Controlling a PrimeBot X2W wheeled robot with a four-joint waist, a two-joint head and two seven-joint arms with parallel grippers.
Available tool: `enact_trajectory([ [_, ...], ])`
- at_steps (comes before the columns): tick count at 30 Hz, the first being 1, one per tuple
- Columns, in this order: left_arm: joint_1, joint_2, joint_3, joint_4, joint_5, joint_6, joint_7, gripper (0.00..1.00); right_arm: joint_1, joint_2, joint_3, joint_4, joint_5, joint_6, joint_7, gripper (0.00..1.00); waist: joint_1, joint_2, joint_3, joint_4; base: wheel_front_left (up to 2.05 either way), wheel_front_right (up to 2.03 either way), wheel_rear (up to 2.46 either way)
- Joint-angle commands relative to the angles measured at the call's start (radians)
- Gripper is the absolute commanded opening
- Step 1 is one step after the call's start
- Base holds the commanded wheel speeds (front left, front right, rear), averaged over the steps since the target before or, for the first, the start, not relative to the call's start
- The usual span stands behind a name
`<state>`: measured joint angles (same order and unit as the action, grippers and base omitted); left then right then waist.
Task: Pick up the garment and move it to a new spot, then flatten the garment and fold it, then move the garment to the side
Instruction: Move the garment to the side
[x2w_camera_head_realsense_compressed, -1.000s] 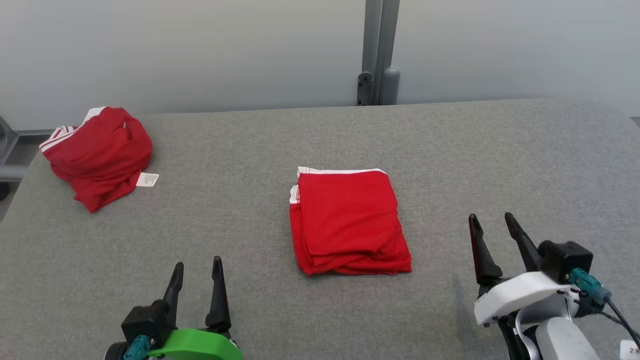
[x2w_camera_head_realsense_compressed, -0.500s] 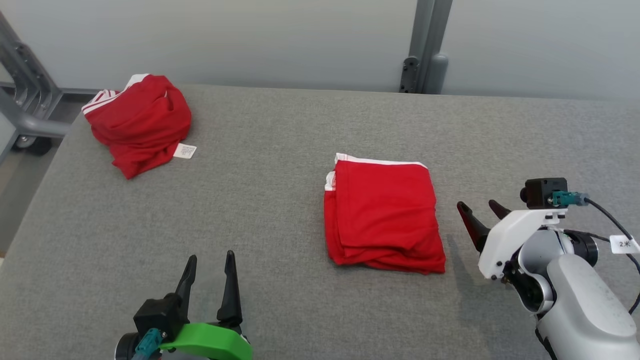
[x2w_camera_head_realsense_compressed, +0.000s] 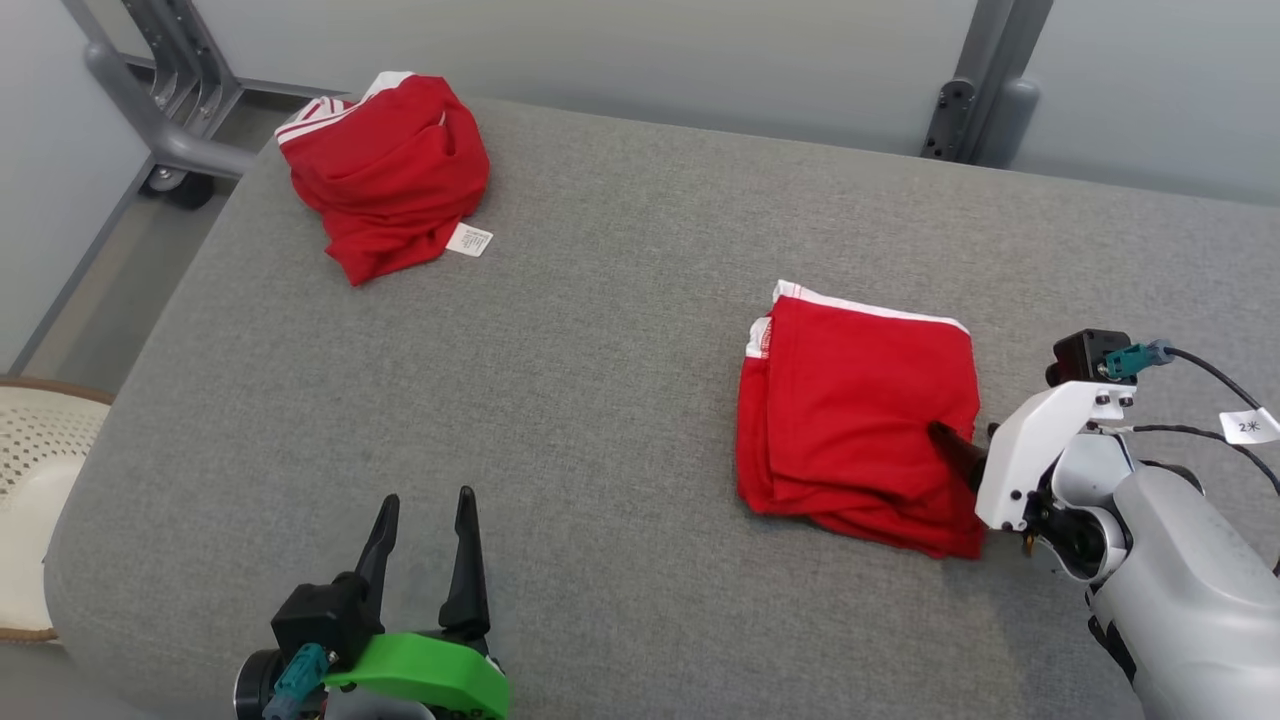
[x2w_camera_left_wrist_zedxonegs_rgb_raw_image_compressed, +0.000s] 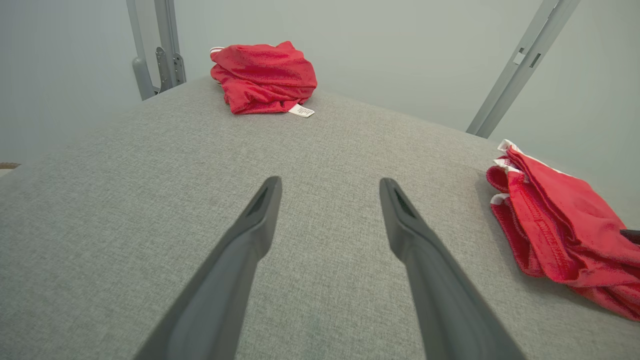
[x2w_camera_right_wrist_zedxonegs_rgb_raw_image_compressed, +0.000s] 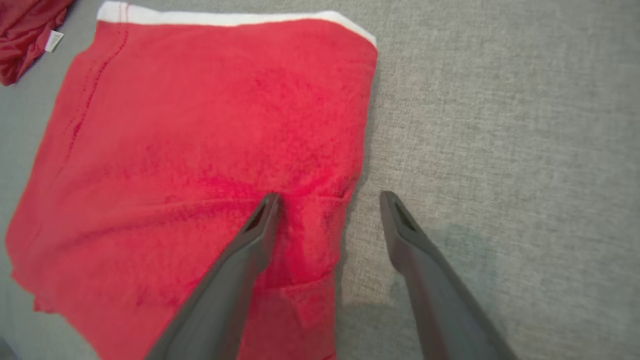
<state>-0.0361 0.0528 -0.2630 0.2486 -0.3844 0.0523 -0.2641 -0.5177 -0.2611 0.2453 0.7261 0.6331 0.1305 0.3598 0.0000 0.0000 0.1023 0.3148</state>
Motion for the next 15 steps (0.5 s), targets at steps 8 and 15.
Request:
enact_trajectory([
  [8, -0.019, -0.002, 0.012, -0.010, 0.003, 0.001, 0.000, 1.00, -0.048, -0.015, 0.048, 0.062, 0.053, 0.000, -0.002, 0.00, 0.0000, 0.0000, 0.034, 0.017, 0.00, 0.00, 0.00],
  [15, -0.026, -0.002, 0.013, -0.025, 0.015, -0.003, 0.000, 1.00, -0.088, -0.056, 0.095, 0.048, 0.065, 0.000, -0.051, 0.00, 0.0000, 0.0000, 0.052, -0.047, 0.00, 0.00, 0.00],
])
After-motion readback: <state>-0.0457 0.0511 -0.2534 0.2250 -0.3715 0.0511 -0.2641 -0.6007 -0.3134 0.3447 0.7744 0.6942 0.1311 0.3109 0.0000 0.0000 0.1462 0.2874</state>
